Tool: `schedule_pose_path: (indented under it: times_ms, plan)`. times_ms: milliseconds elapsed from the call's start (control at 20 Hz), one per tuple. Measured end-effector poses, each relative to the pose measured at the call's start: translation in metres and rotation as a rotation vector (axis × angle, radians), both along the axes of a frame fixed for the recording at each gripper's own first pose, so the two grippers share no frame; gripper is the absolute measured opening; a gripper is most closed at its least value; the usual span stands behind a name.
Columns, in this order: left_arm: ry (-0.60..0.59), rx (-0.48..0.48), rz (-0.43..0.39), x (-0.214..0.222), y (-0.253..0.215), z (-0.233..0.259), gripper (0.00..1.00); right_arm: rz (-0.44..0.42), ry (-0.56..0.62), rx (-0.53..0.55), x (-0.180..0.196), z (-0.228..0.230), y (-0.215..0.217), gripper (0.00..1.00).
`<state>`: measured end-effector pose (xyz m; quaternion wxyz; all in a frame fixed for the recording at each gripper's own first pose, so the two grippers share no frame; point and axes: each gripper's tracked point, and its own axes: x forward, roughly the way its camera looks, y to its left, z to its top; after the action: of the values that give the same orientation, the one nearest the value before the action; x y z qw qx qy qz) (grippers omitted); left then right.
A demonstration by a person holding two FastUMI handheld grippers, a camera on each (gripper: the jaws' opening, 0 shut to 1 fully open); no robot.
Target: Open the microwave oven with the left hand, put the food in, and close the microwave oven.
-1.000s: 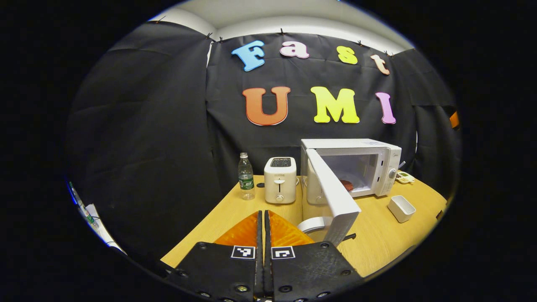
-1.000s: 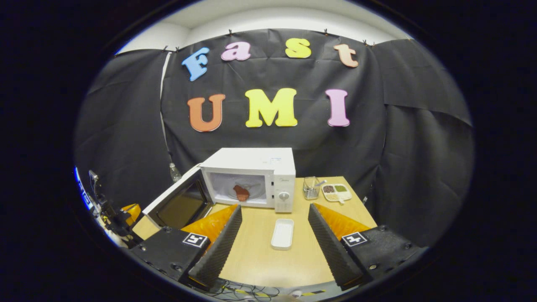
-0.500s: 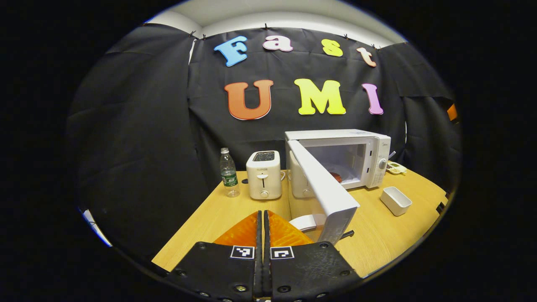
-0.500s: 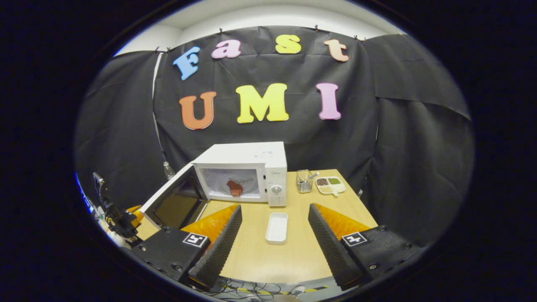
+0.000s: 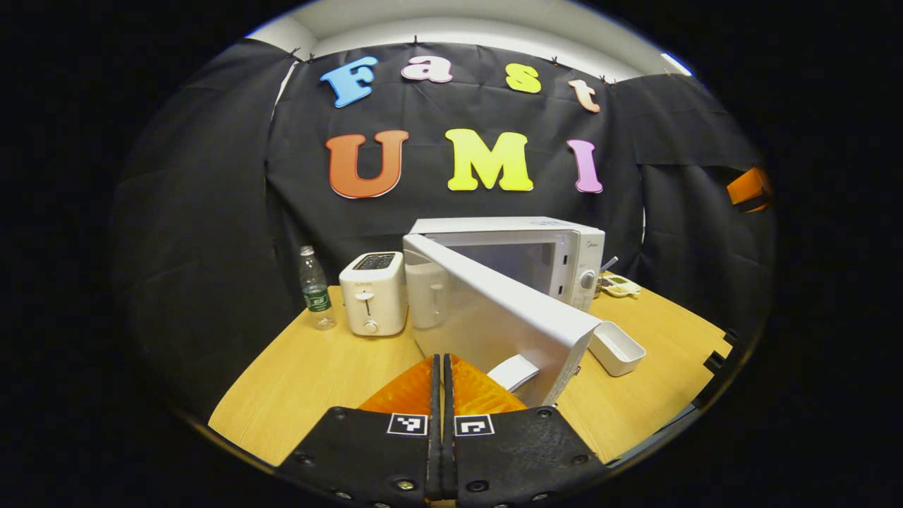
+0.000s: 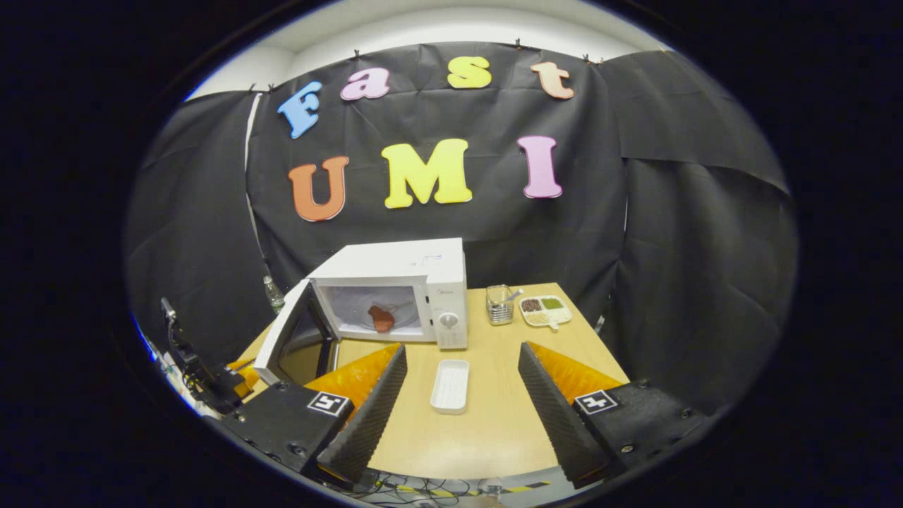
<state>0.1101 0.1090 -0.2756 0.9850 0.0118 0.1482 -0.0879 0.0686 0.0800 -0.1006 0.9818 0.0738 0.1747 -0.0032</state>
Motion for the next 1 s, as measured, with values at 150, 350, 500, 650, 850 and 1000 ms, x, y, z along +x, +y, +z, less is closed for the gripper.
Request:
schedule_pose_path:
  times_ms: [150, 350, 500, 650, 850, 1000]
  plan:
    - [-0.002, -0.009, -0.052, 0.008, -0.036, 0.001, 0.0, 0.004, 0.015, 0.001, 0.005, -0.005, -0.011, 1.0]
    - [0.004, -0.028, -0.104, 0.027, -0.078, -0.002, 0.0, 0.007, 0.034, 0.005, 0.015, -0.01, -0.025, 1.0]
    - [-0.002, -0.024, -0.144, 0.043, -0.104, -0.005, 0.0, 0.009, 0.04, 0.011, 0.025, -0.008, -0.036, 1.0]
    - [-0.007, -0.028, -0.174, 0.062, -0.128, -0.005, 0.0, 0.006, 0.039, -0.002, 0.037, -0.005, -0.049, 1.0]
    - [-0.016, -0.034, -0.196, 0.086, -0.156, -0.006, 0.0, 0.011, 0.046, -0.014, 0.055, -0.005, -0.062, 1.0]
    - [-0.018, -0.036, -0.203, 0.105, -0.173, -0.007, 0.0, 0.023, 0.047, -0.007, 0.069, -0.006, -0.069, 1.0]
